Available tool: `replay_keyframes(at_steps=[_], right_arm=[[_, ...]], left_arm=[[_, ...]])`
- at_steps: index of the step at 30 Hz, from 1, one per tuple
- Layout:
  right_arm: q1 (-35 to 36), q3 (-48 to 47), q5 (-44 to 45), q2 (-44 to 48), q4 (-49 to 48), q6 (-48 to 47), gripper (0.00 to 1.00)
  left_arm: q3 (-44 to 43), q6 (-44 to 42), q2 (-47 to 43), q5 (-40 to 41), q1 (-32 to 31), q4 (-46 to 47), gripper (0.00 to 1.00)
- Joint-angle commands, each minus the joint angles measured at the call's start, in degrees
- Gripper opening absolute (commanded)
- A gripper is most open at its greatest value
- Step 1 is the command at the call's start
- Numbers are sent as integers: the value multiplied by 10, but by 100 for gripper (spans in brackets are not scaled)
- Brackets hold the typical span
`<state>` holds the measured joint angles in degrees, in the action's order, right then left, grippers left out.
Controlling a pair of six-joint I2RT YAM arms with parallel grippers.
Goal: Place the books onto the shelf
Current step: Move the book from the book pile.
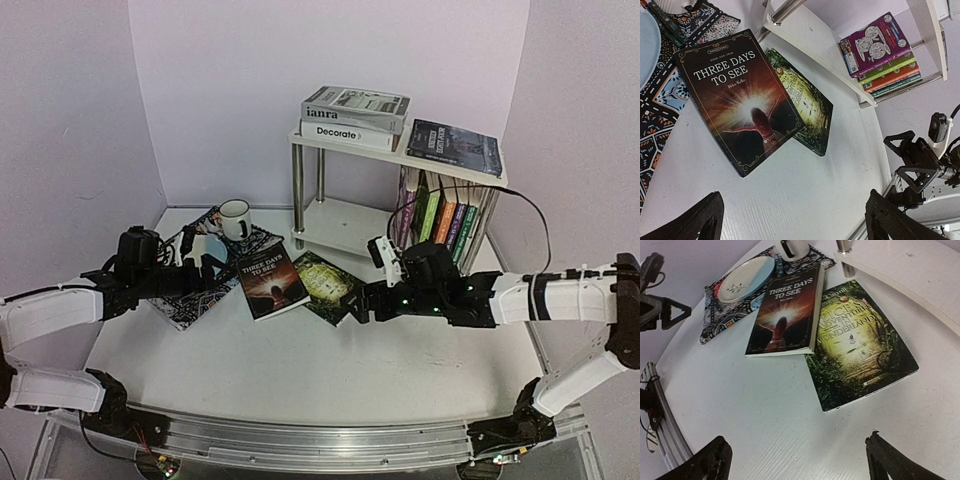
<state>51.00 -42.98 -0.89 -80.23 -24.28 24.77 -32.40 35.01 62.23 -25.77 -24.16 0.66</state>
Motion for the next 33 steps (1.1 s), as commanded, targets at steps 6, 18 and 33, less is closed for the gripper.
replay_keyframes(at_steps=[6,18,33], right_arm=[[3,-77,36,-123,-29,108,96],[5,-116,57,-172,-29,127,98],[4,-147,114,-224,-64,127,98]], left_arm=[[-3,19,115,15,2,95,100],[-19,17,177,27,2,125,100],[-35,28,219,43,4,161,99]])
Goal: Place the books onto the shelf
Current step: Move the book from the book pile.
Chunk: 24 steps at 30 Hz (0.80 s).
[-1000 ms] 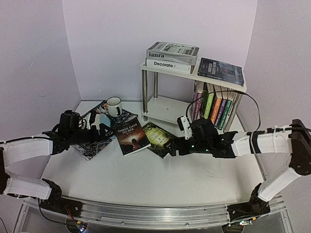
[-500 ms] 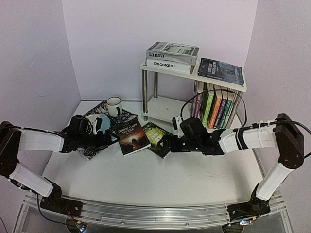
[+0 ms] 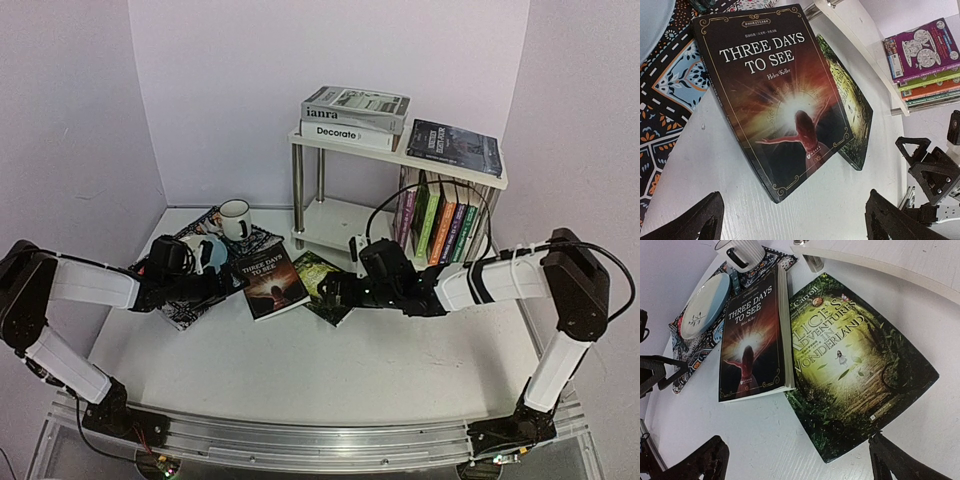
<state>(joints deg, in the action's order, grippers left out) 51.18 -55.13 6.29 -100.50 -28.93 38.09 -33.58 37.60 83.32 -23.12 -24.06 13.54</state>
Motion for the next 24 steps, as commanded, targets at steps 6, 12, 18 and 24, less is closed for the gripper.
replay_keyframes(at_steps=[6,12,18,24], right_arm=[[2,-62,30,-71,-35,7,98],[2,-121,-4,-124,-39,24,82],[3,-176,-11,-181,-31,48,71],[3,-217,-4,-228,-10,55,67]], left_arm=[[-28,2,30,18,5,42,99],[-48,9,71,-1,6,55,94],[-56,22,112,12,6,62,87],[-69,30,153,-2,6,74,82]])
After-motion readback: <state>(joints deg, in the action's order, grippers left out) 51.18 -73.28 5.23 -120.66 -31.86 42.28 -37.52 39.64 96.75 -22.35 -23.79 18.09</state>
